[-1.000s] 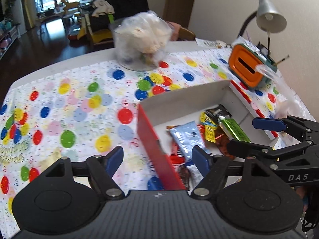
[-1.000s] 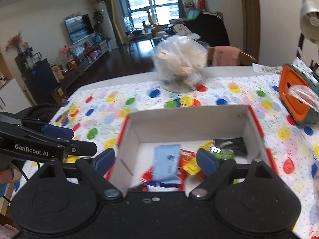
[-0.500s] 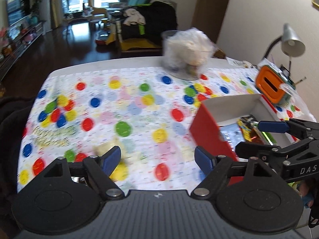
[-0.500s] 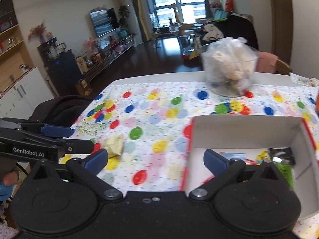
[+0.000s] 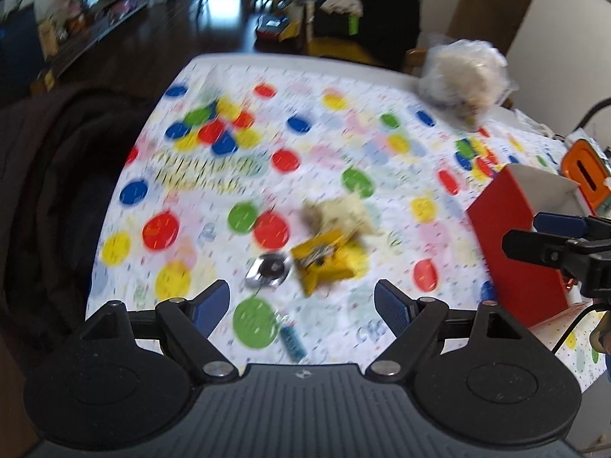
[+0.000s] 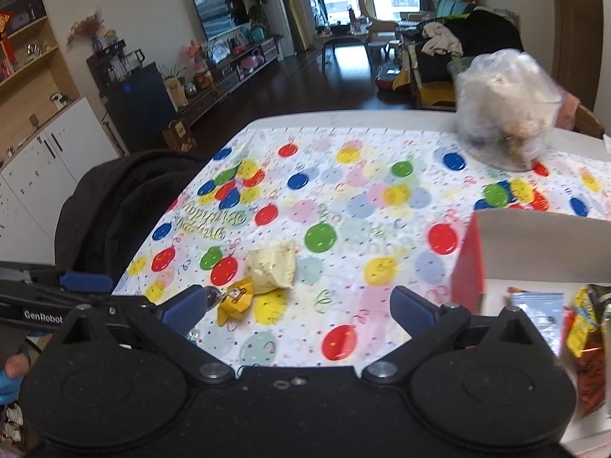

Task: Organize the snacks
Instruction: 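Withdraw both tools from the box back toward the remaining snacks, then grasp the blue-wrapped lollipop with the left tool while the right tool grasps the yellow packet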

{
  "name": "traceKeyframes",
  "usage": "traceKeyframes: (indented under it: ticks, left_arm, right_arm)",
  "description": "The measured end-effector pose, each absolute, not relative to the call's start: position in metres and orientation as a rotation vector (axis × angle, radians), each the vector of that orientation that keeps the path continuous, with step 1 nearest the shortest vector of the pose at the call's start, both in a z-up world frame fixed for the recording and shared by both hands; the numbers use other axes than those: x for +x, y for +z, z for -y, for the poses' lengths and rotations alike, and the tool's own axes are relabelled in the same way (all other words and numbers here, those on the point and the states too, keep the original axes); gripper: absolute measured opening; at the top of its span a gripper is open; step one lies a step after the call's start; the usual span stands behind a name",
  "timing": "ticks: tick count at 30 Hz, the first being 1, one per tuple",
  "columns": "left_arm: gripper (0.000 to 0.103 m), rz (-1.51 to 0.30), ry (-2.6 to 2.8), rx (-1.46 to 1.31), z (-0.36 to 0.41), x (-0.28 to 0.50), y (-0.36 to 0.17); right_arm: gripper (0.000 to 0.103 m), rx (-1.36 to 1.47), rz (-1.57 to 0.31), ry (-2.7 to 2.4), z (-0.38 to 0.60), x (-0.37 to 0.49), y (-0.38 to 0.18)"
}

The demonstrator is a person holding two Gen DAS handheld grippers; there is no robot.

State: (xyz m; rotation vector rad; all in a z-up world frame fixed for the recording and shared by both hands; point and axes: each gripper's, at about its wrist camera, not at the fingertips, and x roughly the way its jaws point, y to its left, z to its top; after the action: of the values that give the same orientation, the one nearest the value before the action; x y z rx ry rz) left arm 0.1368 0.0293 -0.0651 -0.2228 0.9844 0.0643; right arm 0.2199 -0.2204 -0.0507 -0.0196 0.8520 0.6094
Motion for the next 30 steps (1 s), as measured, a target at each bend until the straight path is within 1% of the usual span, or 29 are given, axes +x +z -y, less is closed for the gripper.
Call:
traceKeyframes:
  ticks: [11, 19, 21, 22, 24, 26, 28, 29, 30]
  left_arm:
    - [0.083, -1.066, 0.086, -0.246, -0.027, 0.137, -0.118]
    - [0.082, -1.082, 0.11, -0.283, -0.023, 0.14, -0.139]
    - [0.082, -1.076, 0.111, -0.283, -0.02, 0.14, -0.142]
    - [0.081, -1.076, 0.111, -0.282, -0.019, 0.14, -0.143]
    - [0.074, -1.077, 0.11, -0.281, -0.017, 0.14, -0.145]
    - [0.07, -1.075, 0.108, -0.277, -0.016, 0.141, -0.148]
    - [0.065, -1.077, 0.105, -0.276, -0.014, 0.142, -0.15]
    - [0.061, -1.077, 0.104, -0.273, -0.013, 0.142, -0.151]
    - [0.058, -1.077, 0.103, -0.272, -0.012, 0.142, -0.153]
  right_arm:
    - [0.102, -0.101, -0.95, 0.662, 0.171, 0.238, -0.086]
    - [0.101, -0.163, -1.023, 0.687, 0.139, 0.252, -0.116]
    - [0.1, -0.176, -1.035, 0.697, 0.13, 0.255, -0.122]
    - [0.099, -0.184, -1.042, 0.704, 0.125, 0.257, -0.125]
    - [0.096, -0.202, -1.055, 0.718, 0.116, 0.258, -0.131]
    - [0.093, -0.216, -1.063, 0.725, 0.108, 0.261, -0.137]
    - [0.088, -0.222, -1.073, 0.731, 0.102, 0.263, -0.141]
    - [0.083, -0.227, -1.074, 0.728, 0.099, 0.264, -0.143]
    - [0.082, -0.232, -1.075, 0.723, 0.097, 0.265, -0.145]
